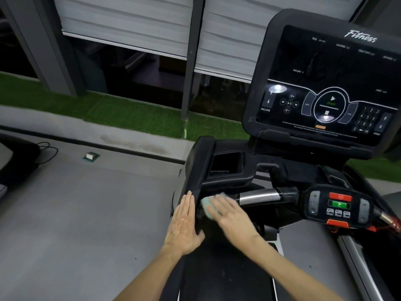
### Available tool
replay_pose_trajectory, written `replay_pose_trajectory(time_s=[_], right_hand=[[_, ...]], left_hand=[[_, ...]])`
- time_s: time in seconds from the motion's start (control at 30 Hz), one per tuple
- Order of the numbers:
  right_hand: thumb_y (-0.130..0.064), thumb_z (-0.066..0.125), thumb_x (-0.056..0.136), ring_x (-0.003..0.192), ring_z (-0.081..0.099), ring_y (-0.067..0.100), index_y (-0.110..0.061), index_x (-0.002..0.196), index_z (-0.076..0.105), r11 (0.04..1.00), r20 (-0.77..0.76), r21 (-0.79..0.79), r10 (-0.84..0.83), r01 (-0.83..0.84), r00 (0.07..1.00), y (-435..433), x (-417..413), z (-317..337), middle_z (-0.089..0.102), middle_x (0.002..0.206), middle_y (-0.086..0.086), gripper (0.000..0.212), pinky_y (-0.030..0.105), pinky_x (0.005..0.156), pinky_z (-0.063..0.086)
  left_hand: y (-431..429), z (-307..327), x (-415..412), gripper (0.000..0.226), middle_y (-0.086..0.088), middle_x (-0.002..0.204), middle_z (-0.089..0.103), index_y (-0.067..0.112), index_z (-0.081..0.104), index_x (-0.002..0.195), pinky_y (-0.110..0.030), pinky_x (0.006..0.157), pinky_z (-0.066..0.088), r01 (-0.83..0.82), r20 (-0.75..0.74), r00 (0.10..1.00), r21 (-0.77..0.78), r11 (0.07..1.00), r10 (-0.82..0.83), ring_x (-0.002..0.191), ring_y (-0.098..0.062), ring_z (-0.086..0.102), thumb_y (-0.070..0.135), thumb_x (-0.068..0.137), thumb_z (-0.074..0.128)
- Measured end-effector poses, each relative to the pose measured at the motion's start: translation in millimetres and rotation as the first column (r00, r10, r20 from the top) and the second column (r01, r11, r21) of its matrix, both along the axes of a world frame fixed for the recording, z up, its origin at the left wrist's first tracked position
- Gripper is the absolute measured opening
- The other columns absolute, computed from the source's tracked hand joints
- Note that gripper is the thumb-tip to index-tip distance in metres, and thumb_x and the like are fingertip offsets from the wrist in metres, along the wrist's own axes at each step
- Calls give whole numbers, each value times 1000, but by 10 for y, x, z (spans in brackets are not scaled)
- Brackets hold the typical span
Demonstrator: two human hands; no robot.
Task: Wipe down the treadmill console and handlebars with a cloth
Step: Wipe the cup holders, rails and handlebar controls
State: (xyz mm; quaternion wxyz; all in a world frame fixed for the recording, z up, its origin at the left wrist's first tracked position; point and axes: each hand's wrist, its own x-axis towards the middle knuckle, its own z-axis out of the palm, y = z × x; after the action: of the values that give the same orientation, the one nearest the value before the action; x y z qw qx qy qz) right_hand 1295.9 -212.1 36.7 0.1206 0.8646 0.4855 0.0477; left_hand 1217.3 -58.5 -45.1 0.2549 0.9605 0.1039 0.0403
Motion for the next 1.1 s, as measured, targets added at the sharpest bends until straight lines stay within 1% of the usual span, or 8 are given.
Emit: replay_pose_trajectory(time_s=[0.07, 0.2, 0.33, 0.5, 0.6, 0.73, 0.87, 1.1], right_hand=[[-18, 88, 49, 117, 60, 29, -7, 124, 63, 993, 37, 82, -83, 80, 996, -179, 116, 90, 63, 126, 13, 80, 42, 107, 37], [-18, 59, 84, 124, 50, 35, -3, 136, 50, 959, 101, 191, -234, 212, 967, -321, 202, 115, 55, 132, 15, 54, 43, 111, 29], [-11, 76, 66, 129, 47, 36, -8, 136, 52, 995, 5, 75, -65, 65, 998, 111, -53, -116, 51, 139, 14, 74, 50, 111, 34], [-23, 67, 82, 141, 31, 32, -7, 146, 37, 999, 44, -40, -7, 9, 999, 321, -215, -267, 37, 151, 14, 73, 45, 117, 17], [-23, 73, 76, 139, 37, 28, -9, 145, 39, 992, 44, -97, 80, -75, 996, 90, -104, -140, 41, 149, 12, 78, 42, 115, 23], [-10, 85, 45, 124, 55, 31, -3, 131, 57, 997, 63, 10, -76, 75, 995, -270, 89, 100, 58, 133, 16, 91, 43, 111, 32], [0, 74, 60, 126, 49, 39, 5, 137, 46, 946, 94, 167, -297, 279, 950, -464, 184, 214, 51, 136, 23, 82, 49, 111, 35], [-11, 75, 62, 130, 48, 33, -7, 135, 54, 999, 4, 49, 12, -12, 1000, 222, -147, -230, 52, 140, 14, 76, 47, 110, 35]], left_hand=[[-7, 9, 2, 110, 0, 157, -28, 14, -28, 144, -33, 124, -1, -11, 6, 1000, -9, 1000, 11, 147, -13, -23, 42, 86, 61], [-34, 10, 23, 111, -2, 157, -28, 13, -28, 145, -34, 124, 2, -27, 0, 1000, 15, 1000, 27, 148, -15, -21, 46, 87, 61], [-31, 11, 15, 111, -3, 157, -28, 12, -28, 145, -34, 124, -1, -9, -4, 1000, 30, 1000, 9, 147, -16, -22, 47, 86, 60], [-29, 7, 16, 108, -3, 157, -26, 12, -24, 146, -32, 123, -3, 4, -4, 1000, 25, 1000, -4, 148, -15, -20, 51, 86, 57], [-11, 26, -4, 110, -1, 157, -28, 13, -27, 144, -35, 124, 2, 13, -16, 1000, 14, 1000, -13, 148, -15, -21, 44, 85, 61], [-19, 55, -7, 113, -3, 159, -26, 13, -28, 145, -33, 124, -1, -11, -14, 1000, 9, 1000, 11, 148, -15, -20, 45, 85, 63], [-40, 52, 10, 109, -3, 160, -24, 11, -21, 150, -33, 124, 0, -28, -9, 1000, 16, 999, 28, 149, -15, -18, 47, 87, 60], [-24, 63, -17, 93, 0, 158, -26, 14, -24, 145, -31, 123, -5, 3, 19, 1000, -57, 998, -2, 146, -11, -22, 37, 93, 50]])
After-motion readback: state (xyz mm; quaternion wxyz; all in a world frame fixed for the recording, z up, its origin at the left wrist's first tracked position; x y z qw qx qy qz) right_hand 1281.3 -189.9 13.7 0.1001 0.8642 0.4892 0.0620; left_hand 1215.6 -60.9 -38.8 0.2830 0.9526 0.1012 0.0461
